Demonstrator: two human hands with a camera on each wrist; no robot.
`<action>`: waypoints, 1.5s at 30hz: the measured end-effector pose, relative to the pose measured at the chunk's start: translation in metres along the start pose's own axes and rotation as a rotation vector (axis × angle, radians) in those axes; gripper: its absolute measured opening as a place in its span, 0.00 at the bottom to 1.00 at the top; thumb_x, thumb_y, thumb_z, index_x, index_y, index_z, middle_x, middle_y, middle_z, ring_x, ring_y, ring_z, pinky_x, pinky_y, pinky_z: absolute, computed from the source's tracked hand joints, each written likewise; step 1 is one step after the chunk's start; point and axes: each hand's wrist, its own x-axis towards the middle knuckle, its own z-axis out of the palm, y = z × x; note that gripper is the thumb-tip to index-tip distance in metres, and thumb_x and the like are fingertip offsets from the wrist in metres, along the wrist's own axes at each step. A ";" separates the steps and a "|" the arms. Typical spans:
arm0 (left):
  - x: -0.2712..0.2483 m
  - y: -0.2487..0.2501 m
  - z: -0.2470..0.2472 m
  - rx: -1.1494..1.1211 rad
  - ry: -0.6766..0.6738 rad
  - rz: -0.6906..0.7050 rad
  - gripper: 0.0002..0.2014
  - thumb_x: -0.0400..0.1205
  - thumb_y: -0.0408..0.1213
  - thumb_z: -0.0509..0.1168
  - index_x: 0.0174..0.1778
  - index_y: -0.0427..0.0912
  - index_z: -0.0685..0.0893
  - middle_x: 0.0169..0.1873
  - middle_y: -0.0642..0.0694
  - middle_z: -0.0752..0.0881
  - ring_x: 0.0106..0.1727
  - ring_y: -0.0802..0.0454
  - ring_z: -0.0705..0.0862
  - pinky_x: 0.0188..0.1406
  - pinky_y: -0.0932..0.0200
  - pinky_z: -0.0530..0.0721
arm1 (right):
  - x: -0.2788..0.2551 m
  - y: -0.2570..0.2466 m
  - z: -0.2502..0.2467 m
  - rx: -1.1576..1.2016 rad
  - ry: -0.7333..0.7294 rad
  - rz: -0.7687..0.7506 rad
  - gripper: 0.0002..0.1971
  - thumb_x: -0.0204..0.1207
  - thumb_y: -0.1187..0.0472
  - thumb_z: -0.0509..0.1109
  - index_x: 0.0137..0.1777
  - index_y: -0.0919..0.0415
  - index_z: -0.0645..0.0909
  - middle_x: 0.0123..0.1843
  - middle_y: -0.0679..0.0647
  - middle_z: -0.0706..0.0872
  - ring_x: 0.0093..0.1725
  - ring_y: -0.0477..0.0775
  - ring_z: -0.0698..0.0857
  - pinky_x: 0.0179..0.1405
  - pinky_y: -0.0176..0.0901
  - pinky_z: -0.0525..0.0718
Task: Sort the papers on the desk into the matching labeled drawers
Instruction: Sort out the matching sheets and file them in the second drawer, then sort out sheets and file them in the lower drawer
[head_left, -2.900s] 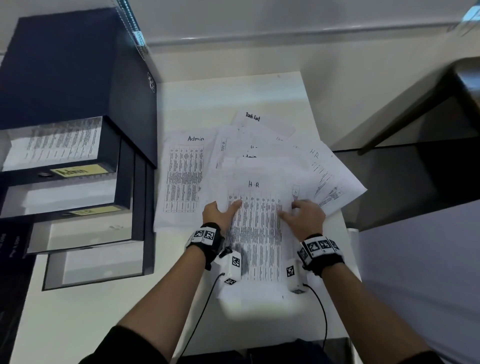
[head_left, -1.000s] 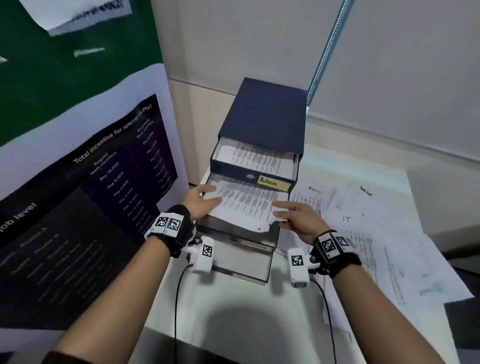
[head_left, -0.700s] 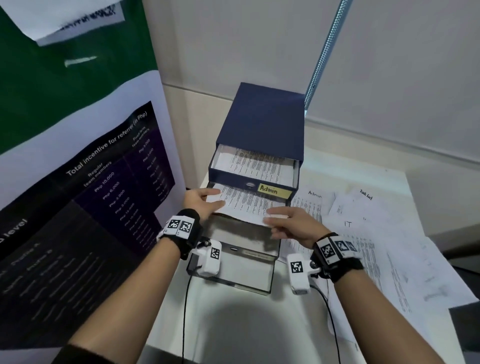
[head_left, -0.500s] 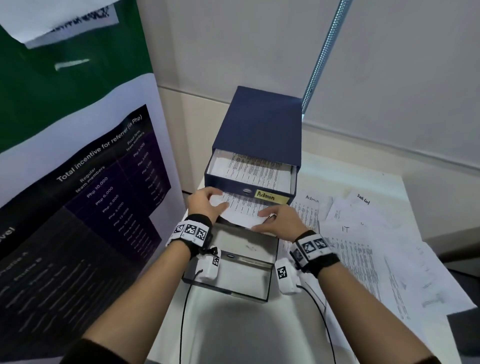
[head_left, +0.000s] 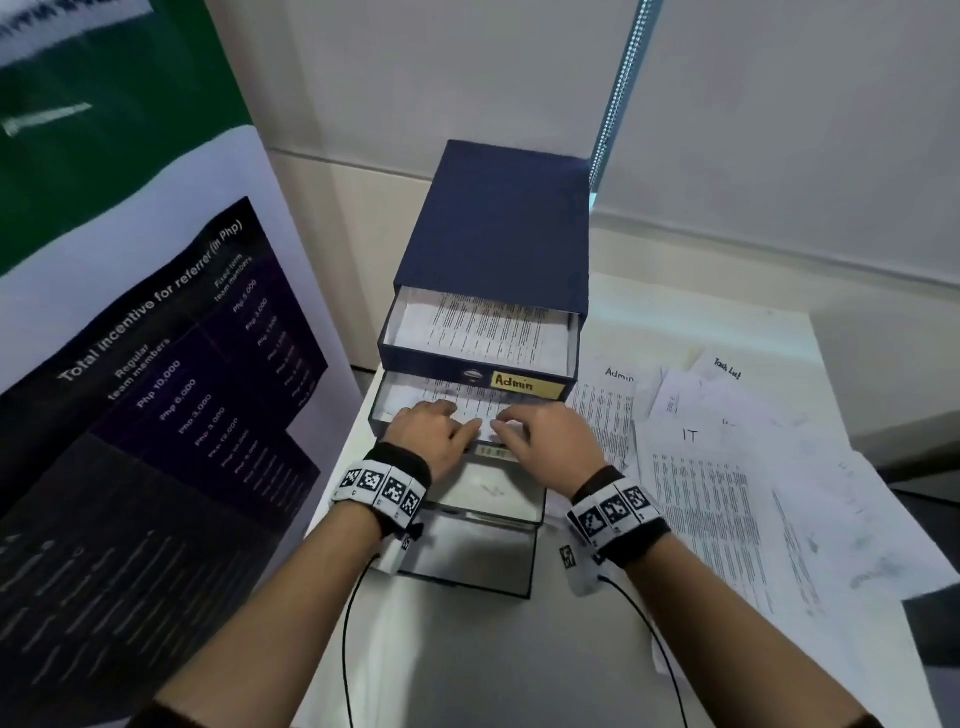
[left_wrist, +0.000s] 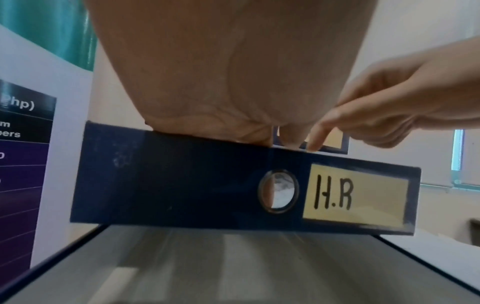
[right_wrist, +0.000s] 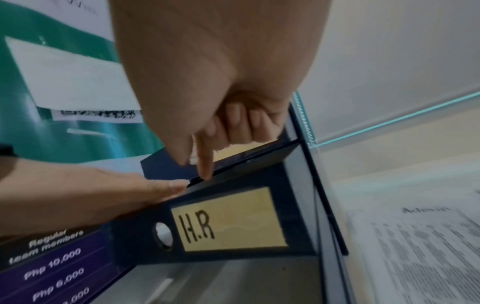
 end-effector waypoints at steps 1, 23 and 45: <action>0.002 0.001 -0.001 0.015 -0.009 -0.008 0.30 0.87 0.61 0.45 0.54 0.51 0.91 0.67 0.47 0.82 0.62 0.44 0.81 0.65 0.46 0.77 | -0.007 0.007 -0.004 0.072 0.052 0.015 0.17 0.84 0.43 0.61 0.52 0.50 0.89 0.35 0.42 0.88 0.33 0.43 0.82 0.35 0.38 0.79; 0.026 0.223 0.122 -0.418 -0.439 -0.009 0.13 0.81 0.39 0.70 0.62 0.46 0.86 0.52 0.47 0.88 0.53 0.50 0.87 0.59 0.55 0.85 | -0.238 0.284 0.010 0.271 0.101 1.097 0.18 0.69 0.48 0.81 0.41 0.64 0.84 0.34 0.57 0.84 0.39 0.61 0.87 0.38 0.49 0.85; 0.045 0.338 0.152 -0.789 0.117 -0.387 0.38 0.77 0.66 0.65 0.80 0.50 0.68 0.77 0.42 0.66 0.77 0.44 0.69 0.75 0.42 0.73 | -0.277 0.332 -0.062 0.939 0.118 0.855 0.08 0.76 0.54 0.76 0.48 0.59 0.89 0.45 0.58 0.93 0.49 0.62 0.91 0.52 0.62 0.89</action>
